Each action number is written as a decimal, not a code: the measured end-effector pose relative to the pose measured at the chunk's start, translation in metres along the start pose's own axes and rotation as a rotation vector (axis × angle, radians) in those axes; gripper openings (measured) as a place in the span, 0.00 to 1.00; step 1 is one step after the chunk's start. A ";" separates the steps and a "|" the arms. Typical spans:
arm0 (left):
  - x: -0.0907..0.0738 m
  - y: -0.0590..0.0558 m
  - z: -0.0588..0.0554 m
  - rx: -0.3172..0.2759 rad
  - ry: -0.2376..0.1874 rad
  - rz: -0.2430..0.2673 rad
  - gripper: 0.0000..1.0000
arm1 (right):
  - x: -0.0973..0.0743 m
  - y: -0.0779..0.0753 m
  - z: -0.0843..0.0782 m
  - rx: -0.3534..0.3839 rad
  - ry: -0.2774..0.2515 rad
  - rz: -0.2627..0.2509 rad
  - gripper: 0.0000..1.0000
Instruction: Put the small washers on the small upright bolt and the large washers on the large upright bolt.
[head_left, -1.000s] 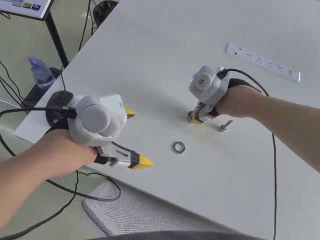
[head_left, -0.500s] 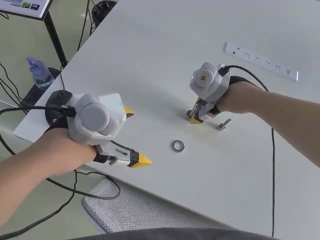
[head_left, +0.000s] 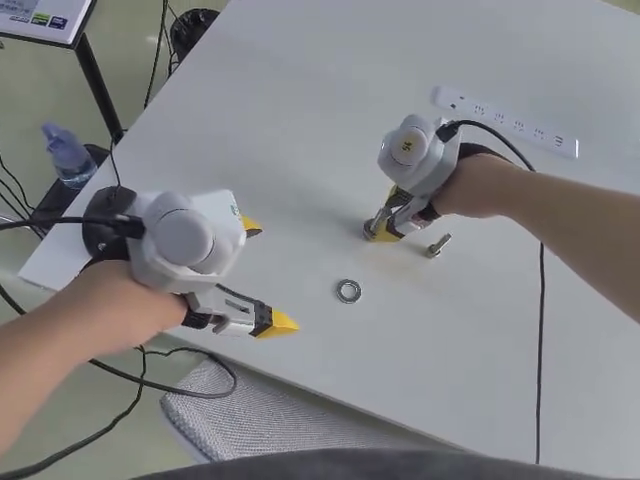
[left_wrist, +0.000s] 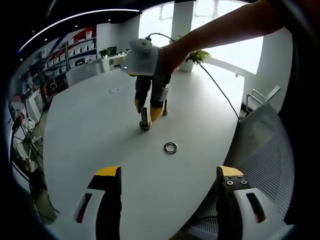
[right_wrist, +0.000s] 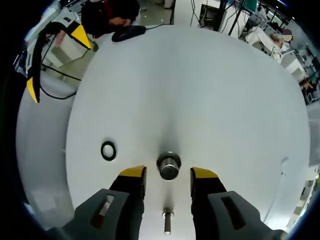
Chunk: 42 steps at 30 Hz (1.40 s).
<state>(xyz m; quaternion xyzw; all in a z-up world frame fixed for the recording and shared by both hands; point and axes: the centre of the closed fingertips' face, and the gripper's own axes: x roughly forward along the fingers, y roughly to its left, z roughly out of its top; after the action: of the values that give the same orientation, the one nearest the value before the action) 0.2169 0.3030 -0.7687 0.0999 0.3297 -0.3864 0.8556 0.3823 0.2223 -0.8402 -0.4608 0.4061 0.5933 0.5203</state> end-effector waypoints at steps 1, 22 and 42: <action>0.000 0.000 0.000 0.001 0.001 -0.001 0.77 | -0.003 0.002 0.001 0.007 -0.003 -0.004 0.36; -0.009 -0.004 0.005 0.054 -0.002 -0.027 0.77 | -0.050 0.020 0.022 0.035 -0.038 -0.026 0.35; -0.014 -0.010 0.025 0.048 -0.080 -0.049 0.84 | -0.065 0.053 0.016 0.025 -0.030 -0.038 0.35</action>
<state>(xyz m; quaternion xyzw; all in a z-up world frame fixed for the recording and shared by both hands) 0.2151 0.2934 -0.7399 0.0967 0.2880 -0.4187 0.8558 0.3299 0.2152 -0.7735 -0.4527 0.3968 0.5853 0.5432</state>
